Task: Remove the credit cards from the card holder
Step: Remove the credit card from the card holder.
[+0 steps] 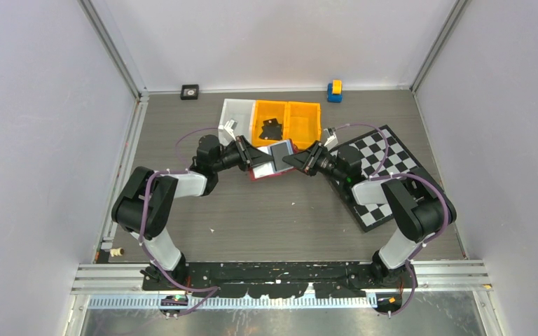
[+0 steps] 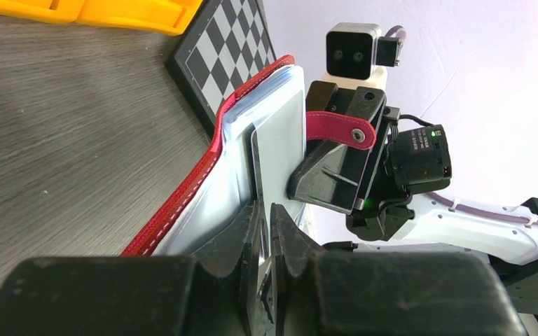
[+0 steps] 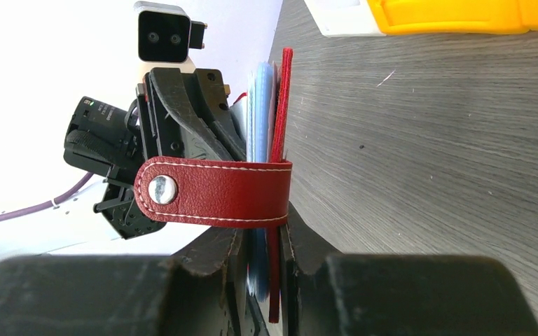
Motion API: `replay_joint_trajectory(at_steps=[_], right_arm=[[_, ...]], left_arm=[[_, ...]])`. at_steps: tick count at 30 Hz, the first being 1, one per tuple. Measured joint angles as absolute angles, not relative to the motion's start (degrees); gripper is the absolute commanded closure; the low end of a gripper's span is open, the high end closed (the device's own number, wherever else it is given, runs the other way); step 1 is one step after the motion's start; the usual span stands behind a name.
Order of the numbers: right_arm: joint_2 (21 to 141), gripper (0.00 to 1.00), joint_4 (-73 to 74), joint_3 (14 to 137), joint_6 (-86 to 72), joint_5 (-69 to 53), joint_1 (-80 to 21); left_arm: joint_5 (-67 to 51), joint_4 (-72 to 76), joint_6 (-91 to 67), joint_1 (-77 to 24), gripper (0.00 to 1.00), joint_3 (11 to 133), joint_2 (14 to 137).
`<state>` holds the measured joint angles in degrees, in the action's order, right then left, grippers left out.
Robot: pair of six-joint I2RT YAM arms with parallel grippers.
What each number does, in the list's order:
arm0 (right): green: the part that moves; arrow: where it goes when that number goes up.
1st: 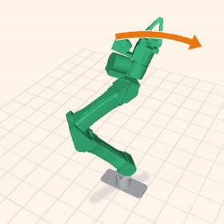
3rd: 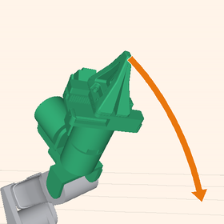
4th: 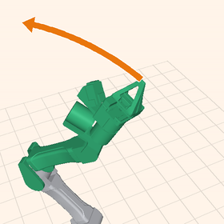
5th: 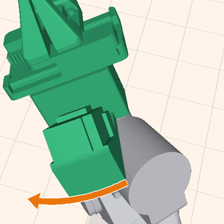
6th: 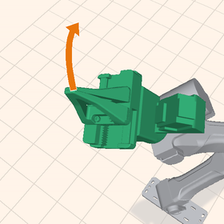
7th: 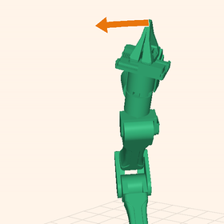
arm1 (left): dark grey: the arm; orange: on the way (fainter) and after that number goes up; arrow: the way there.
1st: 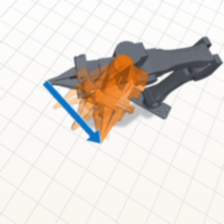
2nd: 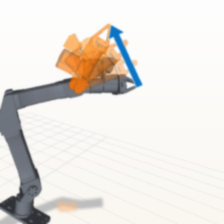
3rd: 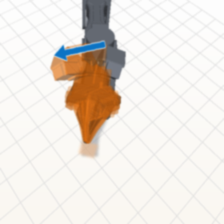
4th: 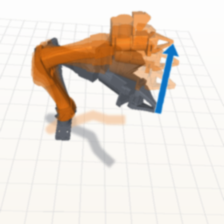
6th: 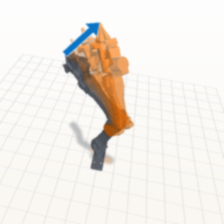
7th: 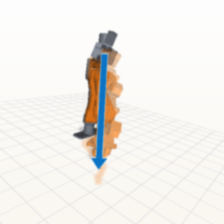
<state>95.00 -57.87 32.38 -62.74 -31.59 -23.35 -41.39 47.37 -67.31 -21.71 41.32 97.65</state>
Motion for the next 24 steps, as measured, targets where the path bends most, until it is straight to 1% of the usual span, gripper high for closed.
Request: replay_joint_trajectory(at_steps=[6, 7, 18, 22, 24], right_arm=[[95.09, 0.96, -58.43, 32.36, -63.07, -31.62, -23.35], [95.22, 0.97, -58.72, 32.36, -63.16, -31.62, -23.35], [97.65, 0.98, -61.19, 32.36, -64.62, -31.77, -23.29], [98.5, 0.99, -61.82, 32.34, -64.86, -31.97, -23.29], [98.45, 1.0, -60.64, 32.34, -64.29, -31.81, -23.29]], left_arm=[[-41.54, 47.81, -67.51, -21.71, 0.76, 41.32, 97.65], [-41.58, 47.94, -67.53, -21.71, 0.76, 41.32, 97.65], [-41.8, 49.91, -69.65, -21.58, 0.76, 41.32, 99.77], [-41.52, 47.48, -68.4, -21.56, 0.75, 41.58, 99.68], [-41.12, 43.51, -66.76, -21.65, 0.75, 42.37, 99.07]])
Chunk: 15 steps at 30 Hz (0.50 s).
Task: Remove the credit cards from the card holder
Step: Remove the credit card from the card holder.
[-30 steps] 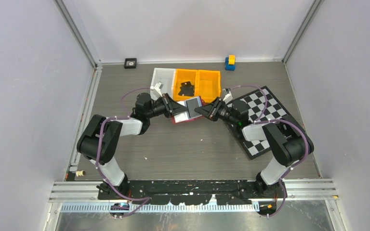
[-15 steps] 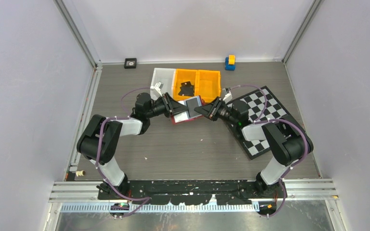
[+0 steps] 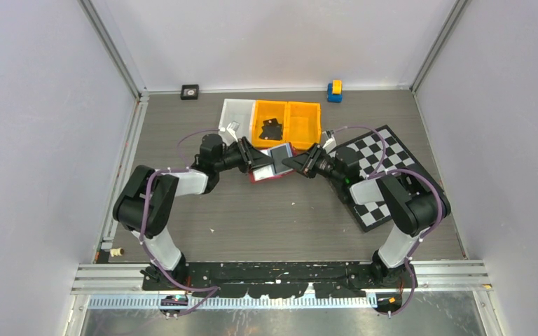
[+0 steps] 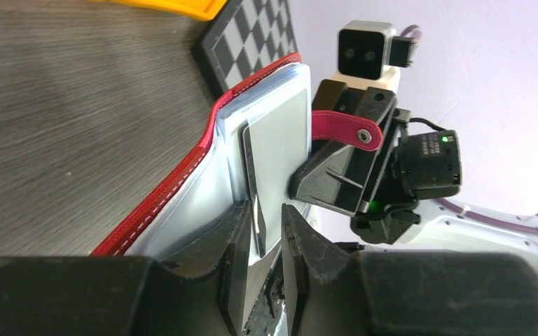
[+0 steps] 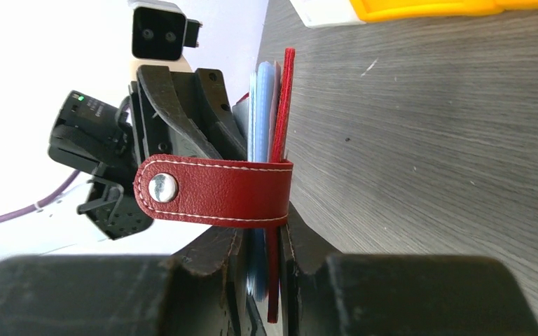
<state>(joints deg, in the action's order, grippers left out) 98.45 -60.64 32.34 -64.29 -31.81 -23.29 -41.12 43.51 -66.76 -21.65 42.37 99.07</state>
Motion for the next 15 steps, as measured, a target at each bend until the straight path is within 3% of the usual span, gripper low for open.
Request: replay_joint_trajectory(at_steps=[5, 15], right_arm=[[97.14, 1.0, -57.04, 32.34, -62.19, -31.48, -23.73], [97.01, 0.96, -56.55, 33.39, -61.14, -30.52, -24.05]], left_arm=[[-40.16, 36.47, -63.75, -22.02, 0.75, 43.72, 97.69], [-41.23, 44.14, -68.1, -21.41, 0.8, 42.72, 98.85]])
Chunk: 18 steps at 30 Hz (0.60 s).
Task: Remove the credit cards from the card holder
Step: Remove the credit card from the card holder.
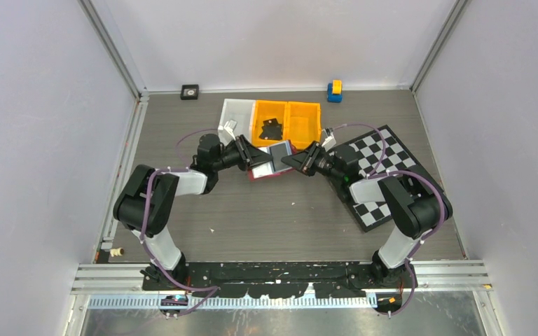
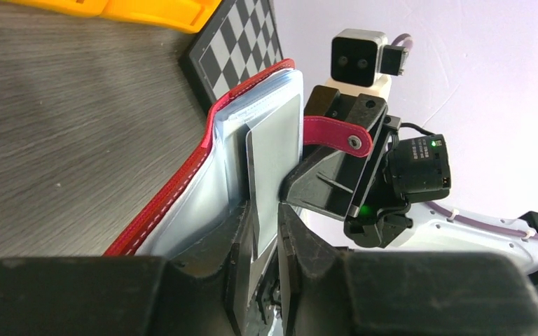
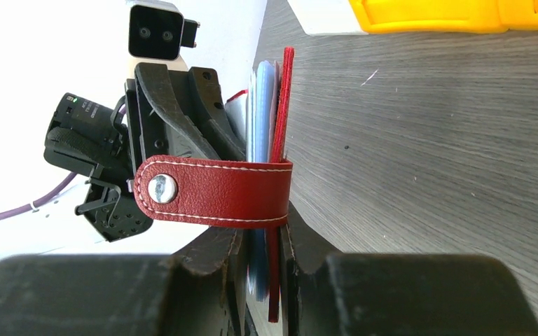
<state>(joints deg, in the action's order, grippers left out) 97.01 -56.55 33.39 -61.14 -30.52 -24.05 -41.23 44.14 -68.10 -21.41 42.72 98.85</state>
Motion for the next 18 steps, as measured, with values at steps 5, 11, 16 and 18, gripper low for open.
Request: replay_joint_trajectory(at_steps=[5, 11, 16, 18], right_arm=[[97.01, 0.96, -57.49, 33.65, -61.58, -30.28, -24.03], [97.95, 0.93, -61.65, 34.2, -63.59, -30.13, -23.79], [98.3, 0.92, -63.59, 34.2, -64.88, -30.33, -23.59], [98.32, 0.92, -63.92, 34.2, -65.06, -30.33, -23.59]], left_arm=[[-41.28, 49.36, -70.74, -21.17, 0.84, 41.82, 99.07], [-41.6, 56.23, -74.39, -20.78, 0.86, 41.74, 100.16], [-41.65, 58.54, -75.29, -20.78, 0.86, 41.76, 100.53], [-41.65, 59.35, -75.85, -20.78, 0.85, 41.78, 101.06]])
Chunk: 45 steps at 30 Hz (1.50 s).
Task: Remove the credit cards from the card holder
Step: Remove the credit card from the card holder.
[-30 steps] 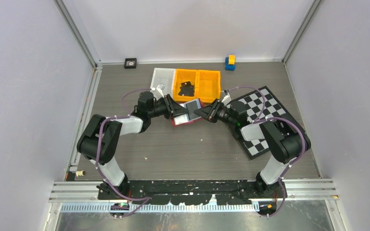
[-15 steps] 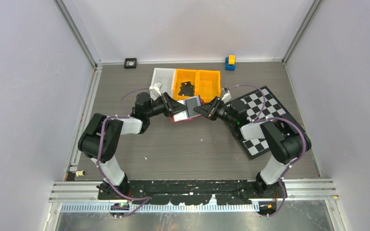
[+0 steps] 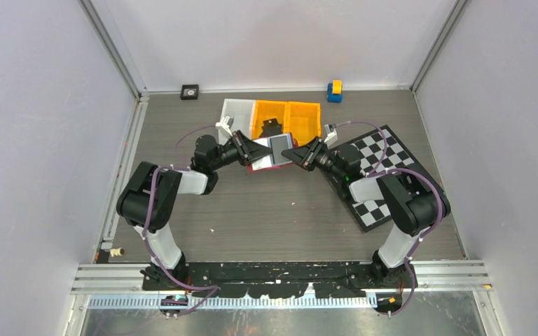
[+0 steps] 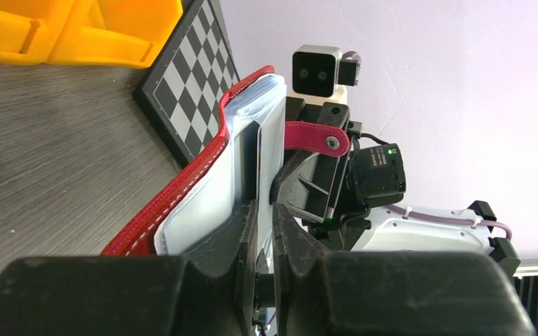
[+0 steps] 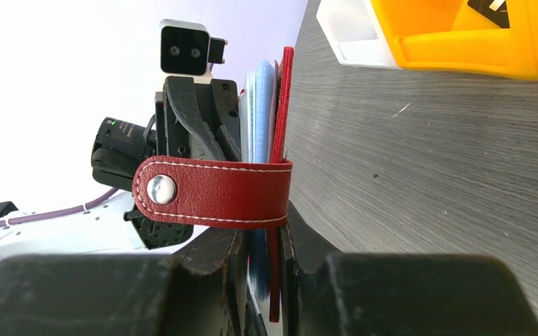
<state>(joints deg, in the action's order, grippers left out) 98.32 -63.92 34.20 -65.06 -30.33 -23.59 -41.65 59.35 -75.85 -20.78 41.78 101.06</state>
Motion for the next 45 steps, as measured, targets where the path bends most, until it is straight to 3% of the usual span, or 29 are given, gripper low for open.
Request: replay_joint_trajectory(at_steps=[6, 12, 19, 25, 32, 37, 45], right_arm=[[98.65, 0.93, -63.77, 34.17, -64.79, -30.61, -23.57], [98.65, 0.93, -59.64, 34.11, -63.51, -30.57, -23.62], [98.63, 0.91, -57.58, 34.13, -62.08, -30.52, -23.99], [98.65, 0.69, -59.24, 34.13, -63.2, -30.89, -23.99], [98.96, 0.56, -63.81, 33.71, -66.04, -32.27, -23.88], [99.02, 0.55, -66.11, 32.25, -67.05, -32.47, -22.96], [99.02, 0.65, -66.3, 30.92, -67.53, -32.25, -21.98]], left_arm=[[-41.98, 55.35, -73.71, -21.15, 0.78, 42.57, 101.47], [-41.8, 43.51, -67.44, -22.17, 0.77, 45.23, 100.47], [-40.77, 38.46, -64.45, -22.59, 1.0, 45.41, 99.29], [-40.8, 41.23, -65.73, -22.17, 1.0, 44.07, 98.61], [-42.35, 43.57, -66.87, -22.24, 1.0, 43.66, 97.1], [-42.96, 42.19, -66.81, -22.39, 1.0, 43.81, 97.12], [-43.13, 37.34, -64.6, -22.72, 1.0, 44.64, 97.12]])
